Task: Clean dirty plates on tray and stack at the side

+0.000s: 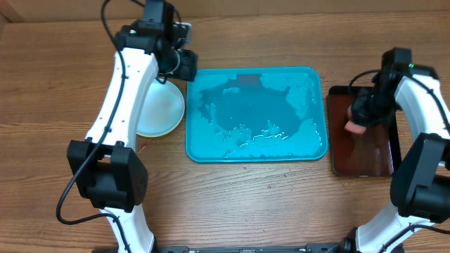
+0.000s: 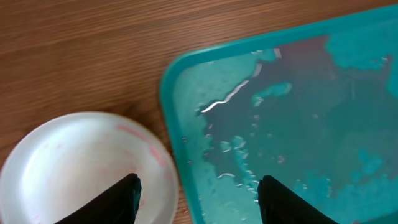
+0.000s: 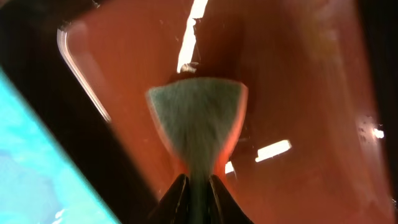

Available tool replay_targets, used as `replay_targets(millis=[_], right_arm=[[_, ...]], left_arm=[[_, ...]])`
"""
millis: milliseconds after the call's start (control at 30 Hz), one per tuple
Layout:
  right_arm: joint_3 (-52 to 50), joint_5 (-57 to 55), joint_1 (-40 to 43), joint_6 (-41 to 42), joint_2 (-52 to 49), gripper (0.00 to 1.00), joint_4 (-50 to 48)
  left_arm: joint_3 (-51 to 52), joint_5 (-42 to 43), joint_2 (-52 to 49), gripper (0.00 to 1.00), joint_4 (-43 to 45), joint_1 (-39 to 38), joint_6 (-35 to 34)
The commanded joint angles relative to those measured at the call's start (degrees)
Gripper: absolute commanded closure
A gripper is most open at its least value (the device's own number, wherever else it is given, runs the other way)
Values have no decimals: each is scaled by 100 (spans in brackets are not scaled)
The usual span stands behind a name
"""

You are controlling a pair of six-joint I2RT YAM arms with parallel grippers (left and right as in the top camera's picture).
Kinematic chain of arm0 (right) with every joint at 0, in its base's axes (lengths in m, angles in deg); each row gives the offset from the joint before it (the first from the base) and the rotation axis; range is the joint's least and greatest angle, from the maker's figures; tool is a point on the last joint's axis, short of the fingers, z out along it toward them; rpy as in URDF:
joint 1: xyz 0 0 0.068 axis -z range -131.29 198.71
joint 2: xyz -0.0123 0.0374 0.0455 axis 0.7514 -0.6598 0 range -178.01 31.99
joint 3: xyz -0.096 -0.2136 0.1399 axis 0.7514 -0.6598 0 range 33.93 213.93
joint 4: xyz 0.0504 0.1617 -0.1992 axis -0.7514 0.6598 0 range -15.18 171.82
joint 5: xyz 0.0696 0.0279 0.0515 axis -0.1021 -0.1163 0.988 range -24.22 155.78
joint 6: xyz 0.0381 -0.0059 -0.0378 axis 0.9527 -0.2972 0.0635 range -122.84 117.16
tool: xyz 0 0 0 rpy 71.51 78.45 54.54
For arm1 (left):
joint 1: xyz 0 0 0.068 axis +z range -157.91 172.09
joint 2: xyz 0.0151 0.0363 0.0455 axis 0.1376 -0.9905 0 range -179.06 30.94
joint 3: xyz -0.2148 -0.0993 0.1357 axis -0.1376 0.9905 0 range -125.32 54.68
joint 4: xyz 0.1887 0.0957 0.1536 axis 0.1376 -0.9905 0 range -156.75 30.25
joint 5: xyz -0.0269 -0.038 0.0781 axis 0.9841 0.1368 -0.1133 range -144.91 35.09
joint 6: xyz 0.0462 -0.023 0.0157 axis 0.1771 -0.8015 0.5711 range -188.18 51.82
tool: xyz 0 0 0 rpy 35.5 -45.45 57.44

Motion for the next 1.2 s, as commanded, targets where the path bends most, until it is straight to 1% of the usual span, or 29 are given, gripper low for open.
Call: replay_targets(millis=[0,33,100,133,167,200,300,500,600,633,700,733,767,800,833,867,900,933,967,1033,1167], right_arm=[[-376,-57,44,-129,205,87,-358],[-461,-50,44,-129,205,87,-470],[-568,-20,44,-142,205,78,-605],[-575,-20,44,-149,205,74,-610],[-568,-15,44,-146,205,71,-610],[-533,-11,44,-146,210,68,-588],[-155,7,44,-146,243,65,-192],[1174,179,4,-149,776,60,787],[1784,378,-2,-151,1211,55,1139],[1897,417,-2,-151,1331,53,1204],[2118,496,-2,-149,1648,47,1394],[2192,501,-2,-149,1823,46,1506],[2225,498,-2,-149,1985,37,1593],[2234,501,-2,-144,2146,31,1672],[2234,501,-2,-142,2341,26,1773],[2234,498,-2,-120,2500,24,1878],[2234,498,-2,-122,2677,18,2022],[2234,501,0,-118,2828,0,2146],[2232,503,0,-46,2959,0,2229],[2232,564,0,376,3189,0,2312],[2232,566,0,448,3410,0,2323]], left_arm=[[-98,212,151,38,114,-111,221],[-98,212,151,37,151,-146,221],[-98,212,151,36,208,-197,219],[-98,212,151,32,236,-212,219],[-98,212,151,15,251,-225,219],[-98,212,151,0,264,-234,216],[-98,210,151,0,275,-240,216],[-98,208,151,0,273,-238,219],[-98,208,151,0,271,-240,219],[-98,208,151,0,273,-240,219],[-98,210,151,0,271,-240,219],[-98,208,151,0,273,-240,219],[-98,208,151,0,271,-240,219],[-98,210,151,0,271,-240,219],[-98,208,151,0,271,-240,219],[-98,210,151,0,273,-240,219],[-98,208,151,0,273,-240,219],[-98,210,151,0,273,-240,219],[-98,208,151,0,271,-240,219],[-98,210,151,0,271,-240,219],[-98,210,151,0,273,-243,219]])
